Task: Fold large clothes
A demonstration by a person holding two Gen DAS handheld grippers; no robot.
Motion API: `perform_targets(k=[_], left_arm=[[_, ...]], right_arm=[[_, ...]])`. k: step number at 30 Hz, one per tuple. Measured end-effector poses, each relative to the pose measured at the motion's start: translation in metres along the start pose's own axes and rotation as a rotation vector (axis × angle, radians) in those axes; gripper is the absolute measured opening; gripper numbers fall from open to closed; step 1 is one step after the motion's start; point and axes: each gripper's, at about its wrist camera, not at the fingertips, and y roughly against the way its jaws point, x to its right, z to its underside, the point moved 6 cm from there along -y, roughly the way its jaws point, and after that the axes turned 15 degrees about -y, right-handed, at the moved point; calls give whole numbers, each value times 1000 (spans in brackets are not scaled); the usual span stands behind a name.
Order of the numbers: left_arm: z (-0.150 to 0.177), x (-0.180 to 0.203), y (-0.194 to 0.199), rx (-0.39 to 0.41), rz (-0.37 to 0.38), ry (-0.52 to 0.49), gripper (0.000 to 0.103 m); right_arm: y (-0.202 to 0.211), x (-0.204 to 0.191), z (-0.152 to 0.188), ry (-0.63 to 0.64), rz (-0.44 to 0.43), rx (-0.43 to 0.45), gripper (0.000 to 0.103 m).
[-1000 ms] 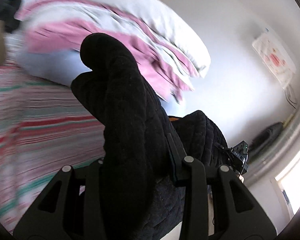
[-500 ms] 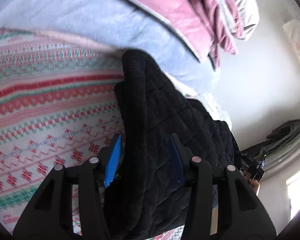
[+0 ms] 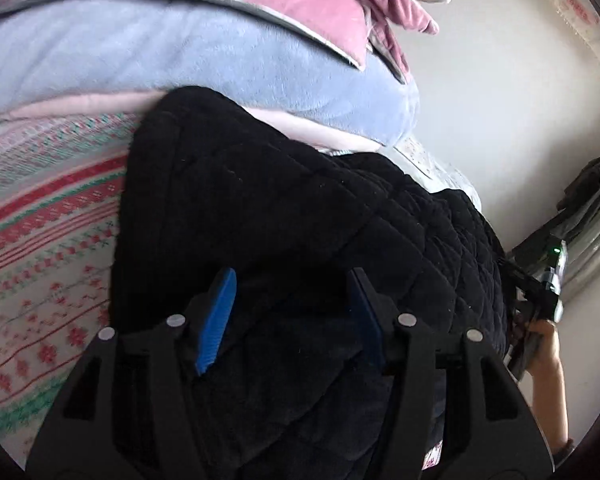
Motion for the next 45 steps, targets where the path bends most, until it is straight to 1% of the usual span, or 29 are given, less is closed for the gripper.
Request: perform_targets(k=[1, 2, 3, 5, 6, 8, 9, 12, 14, 19, 22, 24, 28, 33, 36, 45], left_arm=[[-1, 4, 7, -16, -25, -12, 69], [0, 8, 15, -32, -59, -30, 82], [0, 12, 26, -36, -107, -55, 89], [3, 21, 45, -32, -181, -98, 92], [4, 24, 52, -40, -213, -108, 95], [10, 33, 73, -70, -276, -123, 99], [15, 39, 87, -73, -303, -130, 100], [28, 50, 112, -101, -357, -152, 102], [38, 55, 129, -122, -395, -158, 102], [61, 60, 165, -133, -435, -125, 102], [78, 55, 184, -136, -450, -102, 102], [90, 50, 197, -150, -459, -86, 102], [109, 43, 213, -152, -465, -48, 102], [124, 41, 222, -171, -454, -38, 102], [125, 40, 228, -166, -455, -21, 102], [122, 40, 230, -169, -445, -38, 102]], right_arm=[[9, -1, 0, 7, -7, 6, 69], [21, -3, 0, 22, -13, 11, 69], [36, -7, 1, 35, -26, 22, 69], [68, -18, 3, 46, -57, 42, 70], [85, -25, 5, 47, -72, 51, 74], [122, -41, 17, 48, -122, 65, 83], [141, -52, 27, 50, -141, 69, 89], [183, -82, 62, 81, -186, 40, 91], [209, -105, 95, 100, -202, 0, 93], [249, -144, 167, 168, -242, -78, 94], [262, -153, 200, 215, -244, -115, 94], [268, -153, 214, 234, -222, -122, 94], [283, -153, 233, 233, -201, -128, 94], [294, -162, 251, 255, -212, -154, 94], [299, -169, 255, 281, -208, -152, 94], [305, -179, 261, 302, -212, -161, 94]])
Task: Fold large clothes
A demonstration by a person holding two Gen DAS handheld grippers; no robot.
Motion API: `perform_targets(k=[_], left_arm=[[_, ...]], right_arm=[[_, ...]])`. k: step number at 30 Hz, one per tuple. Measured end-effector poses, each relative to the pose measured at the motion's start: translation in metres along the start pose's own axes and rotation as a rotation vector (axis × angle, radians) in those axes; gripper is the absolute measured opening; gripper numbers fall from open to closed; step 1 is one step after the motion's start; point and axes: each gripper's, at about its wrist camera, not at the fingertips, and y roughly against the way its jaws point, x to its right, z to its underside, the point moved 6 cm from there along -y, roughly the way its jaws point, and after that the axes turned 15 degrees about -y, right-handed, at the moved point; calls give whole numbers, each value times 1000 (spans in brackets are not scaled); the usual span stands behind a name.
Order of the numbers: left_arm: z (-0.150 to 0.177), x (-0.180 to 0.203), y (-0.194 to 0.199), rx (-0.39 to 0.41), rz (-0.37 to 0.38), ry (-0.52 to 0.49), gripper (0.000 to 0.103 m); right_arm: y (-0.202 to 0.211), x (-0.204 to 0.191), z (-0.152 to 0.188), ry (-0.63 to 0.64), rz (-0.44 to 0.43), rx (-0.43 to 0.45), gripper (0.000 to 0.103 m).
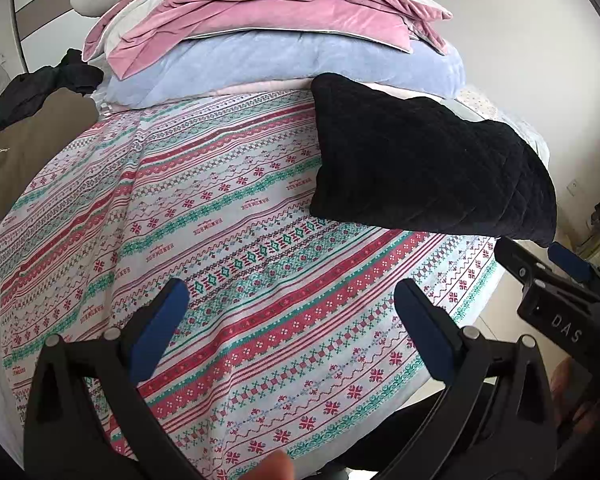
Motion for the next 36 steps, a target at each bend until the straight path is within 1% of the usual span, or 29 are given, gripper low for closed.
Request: perform_targets(k=[6, 18, 36], left_arm=[[-3, 1, -3, -5, 13, -2, 102], [-3, -5, -6, -21, 7, 23, 102], [1, -2, 1, -27, 3, 16, 102]], right_arm=[[-2, 0, -2, 2, 15, -5, 94], [0, -4, -3, -5, 6, -8, 94], [4, -2, 1, -15, -4, -14, 94]])
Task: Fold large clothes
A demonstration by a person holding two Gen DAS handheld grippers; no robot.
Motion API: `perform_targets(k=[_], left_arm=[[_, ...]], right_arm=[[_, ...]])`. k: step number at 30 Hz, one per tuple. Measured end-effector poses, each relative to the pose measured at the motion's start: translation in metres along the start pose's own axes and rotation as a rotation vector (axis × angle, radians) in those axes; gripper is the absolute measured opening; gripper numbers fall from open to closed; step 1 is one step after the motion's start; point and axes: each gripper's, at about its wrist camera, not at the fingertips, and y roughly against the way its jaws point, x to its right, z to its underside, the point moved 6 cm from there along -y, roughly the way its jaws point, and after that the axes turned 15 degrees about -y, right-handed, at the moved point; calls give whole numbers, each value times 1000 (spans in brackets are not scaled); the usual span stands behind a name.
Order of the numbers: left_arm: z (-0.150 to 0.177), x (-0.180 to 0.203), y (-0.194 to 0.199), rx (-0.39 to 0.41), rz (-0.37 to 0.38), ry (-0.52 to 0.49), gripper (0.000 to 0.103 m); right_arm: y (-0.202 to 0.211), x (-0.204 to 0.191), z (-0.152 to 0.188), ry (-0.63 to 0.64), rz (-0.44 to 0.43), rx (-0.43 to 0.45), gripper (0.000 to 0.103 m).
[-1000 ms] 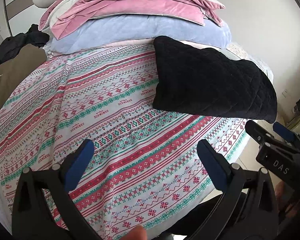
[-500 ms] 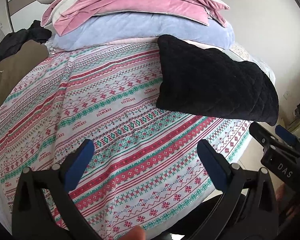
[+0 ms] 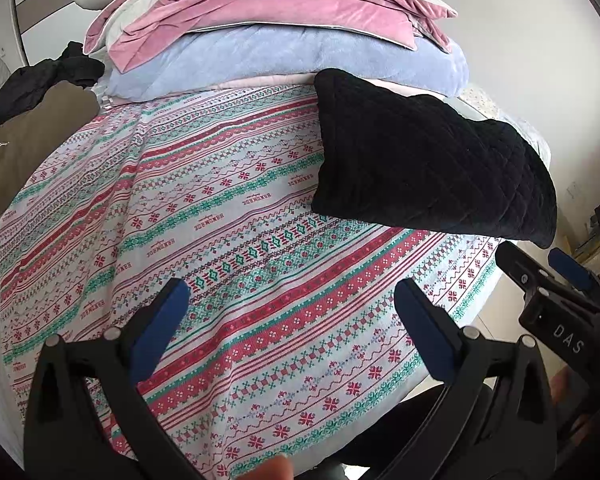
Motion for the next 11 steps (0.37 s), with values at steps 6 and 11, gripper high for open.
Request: perform_targets(k=[6, 11], left_arm=[[1, -1, 3, -9, 11, -11, 102], [8, -24, 10, -9, 38, 46, 102]], right_arm=[[1, -9, -3, 23, -2, -2, 94], [-1, -39, -3, 82, -22, -6, 94]])
